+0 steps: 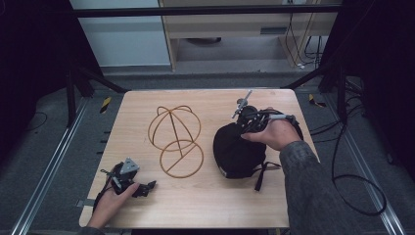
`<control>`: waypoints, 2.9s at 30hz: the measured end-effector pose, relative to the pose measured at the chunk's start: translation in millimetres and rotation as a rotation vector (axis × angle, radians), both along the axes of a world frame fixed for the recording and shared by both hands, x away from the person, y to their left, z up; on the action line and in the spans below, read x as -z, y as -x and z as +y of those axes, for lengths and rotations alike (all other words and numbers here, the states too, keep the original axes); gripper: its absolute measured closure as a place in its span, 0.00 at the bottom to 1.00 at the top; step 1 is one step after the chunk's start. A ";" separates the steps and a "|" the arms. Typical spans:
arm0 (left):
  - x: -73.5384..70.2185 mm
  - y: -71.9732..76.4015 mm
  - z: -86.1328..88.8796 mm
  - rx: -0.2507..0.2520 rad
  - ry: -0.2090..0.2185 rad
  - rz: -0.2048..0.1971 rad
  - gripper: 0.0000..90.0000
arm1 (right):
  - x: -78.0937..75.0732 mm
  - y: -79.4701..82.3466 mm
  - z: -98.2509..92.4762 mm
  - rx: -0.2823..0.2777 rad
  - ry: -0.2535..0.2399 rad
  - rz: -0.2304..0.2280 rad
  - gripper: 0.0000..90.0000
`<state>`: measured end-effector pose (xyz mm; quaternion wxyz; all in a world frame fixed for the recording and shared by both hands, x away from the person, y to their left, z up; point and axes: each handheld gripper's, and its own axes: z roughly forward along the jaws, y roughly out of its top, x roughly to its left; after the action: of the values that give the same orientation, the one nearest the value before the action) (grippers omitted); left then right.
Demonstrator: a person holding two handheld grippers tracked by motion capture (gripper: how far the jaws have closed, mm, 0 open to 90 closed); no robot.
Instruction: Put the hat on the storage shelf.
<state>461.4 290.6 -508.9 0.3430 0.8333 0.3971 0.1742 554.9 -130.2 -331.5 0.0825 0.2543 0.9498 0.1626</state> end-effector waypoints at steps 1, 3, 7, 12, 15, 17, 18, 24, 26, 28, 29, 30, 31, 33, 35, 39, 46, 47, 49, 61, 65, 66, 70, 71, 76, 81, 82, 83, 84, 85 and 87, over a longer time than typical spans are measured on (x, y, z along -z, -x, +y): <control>0.0 0.0 0.0 0.000 0.000 0.000 0.00 | -4.8 2.4 -2.0 0.000 -0.008 -0.006 0.82; 0.0 0.0 0.0 0.000 0.000 0.000 0.00 | -11.1 4.7 -4.3 -0.004 -0.012 -0.022 0.82; 0.0 -0.2 0.1 0.001 0.000 0.000 0.00 | -22.7 10.3 -8.5 -0.005 -0.021 -0.046 0.82; 0.0 -0.5 0.1 0.003 0.000 0.000 0.00 | -35.2 17.3 -10.0 -0.011 -0.029 -0.066 0.82; 0.0 -0.5 0.1 0.003 0.000 0.000 0.00 | -42.7 19.8 -8.3 -0.020 -0.019 -0.072 0.82; 0.0 -0.5 0.1 0.003 0.000 0.000 0.00 | -47.4 21.7 -6.5 -0.025 -0.016 -0.075 0.82; 0.0 -0.5 0.1 0.003 0.000 0.000 0.00 | -49.8 22.6 -5.8 -0.029 -0.019 -0.077 0.82; 0.0 -0.5 0.1 0.003 0.000 0.000 0.00 | -64.3 27.9 -3.3 -0.040 -0.016 -0.101 0.82; 0.0 -0.5 0.1 0.003 0.000 0.000 0.00 | -70.0 29.9 -3.4 -0.045 -0.023 -0.108 0.82; 0.0 -0.5 0.1 0.003 0.000 0.000 0.00 | -75.7 32.0 -3.5 -0.050 -0.023 -0.118 0.82; 0.0 -0.5 0.1 0.003 0.000 -0.001 0.00 | -78.8 33.4 -3.4 -0.047 -0.023 -0.124 0.82; 0.0 -0.5 0.1 0.003 0.000 -0.001 0.00 | -81.9 34.6 -3.4 -0.051 -0.027 -0.129 0.82; 0.0 -0.4 0.1 0.003 0.000 0.000 0.00 | -85.1 36.0 -3.2 -0.052 -0.031 -0.133 0.82; 0.0 -0.4 0.1 0.003 0.000 0.000 0.00 | -91.2 38.7 -2.7 -0.060 -0.038 -0.145 0.82; 0.0 -0.4 0.1 0.003 0.000 0.000 0.00 | -98.5 42.7 -1.5 -0.068 -0.036 -0.156 0.82; 0.0 -0.4 0.1 0.002 0.000 0.000 0.00 | -109.8 48.3 -0.3 -0.083 -0.042 -0.170 0.82; 0.0 -0.4 0.1 0.002 0.000 0.000 0.00 | -118.7 52.3 1.5 -0.094 -0.035 -0.181 0.82; 0.0 -0.4 0.1 0.002 0.000 0.000 0.00 | -119.6 52.8 1.6 -0.092 -0.034 -0.180 0.82; 0.0 -0.4 0.1 0.002 -0.001 -0.001 0.00 | -121.8 53.4 1.8 -0.097 -0.033 -0.185 0.82; 0.0 -0.3 0.1 0.001 -0.001 -0.001 0.00 | -130.0 56.9 3.8 -0.100 -0.034 -0.195 0.82; 0.0 -0.3 0.1 0.001 -0.001 -0.001 0.00 | -134.7 58.8 5.6 -0.105 -0.034 -0.205 0.82; 0.0 -0.3 0.1 0.002 0.000 -0.001 0.00 | -136.3 59.6 6.3 -0.105 -0.033 -0.208 0.82; 0.0 -0.3 0.1 0.002 -0.001 -0.001 0.00 | -143.5 62.5 10.9 -0.117 -0.037 -0.219 0.82; 0.0 -0.3 0.1 0.001 -0.001 -0.001 0.00 | -145.1 63.2 12.6 -0.119 -0.039 -0.219 0.82; 0.1 -0.2 -0.1 -0.001 0.001 -0.001 0.00 | -154.3 66.6 21.7 -0.139 -0.042 -0.237 0.82; 0.1 -0.2 -0.1 -0.001 0.001 -0.001 0.00 | -161.6 69.8 29.3 -0.155 -0.044 -0.248 0.82; 0.1 -0.2 -0.1 -0.001 0.001 -0.001 0.00 | -162.7 70.3 30.6 -0.156 -0.043 -0.251 0.82; 0.0 -0.2 0.0 0.000 0.001 0.000 0.00 | -163.5 70.4 31.8 -0.161 -0.043 -0.255 0.82; 0.0 -0.2 -0.1 0.000 0.001 0.000 0.00 | -164.4 70.7 33.1 -0.161 -0.044 -0.257 0.82; 0.0 -0.3 0.0 -0.001 0.000 -0.001 0.00 | -165.4 71.0 34.2 -0.159 -0.044 -0.256 0.82; 0.0 -0.3 0.1 0.000 -0.001 -0.002 0.00 | -166.7 70.7 36.9 -0.164 -0.048 -0.261 0.82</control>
<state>461.7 290.6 -508.8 0.3429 0.8332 0.3968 0.1753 484.2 -93.3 -164.8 0.1854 0.1546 0.9444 0.2233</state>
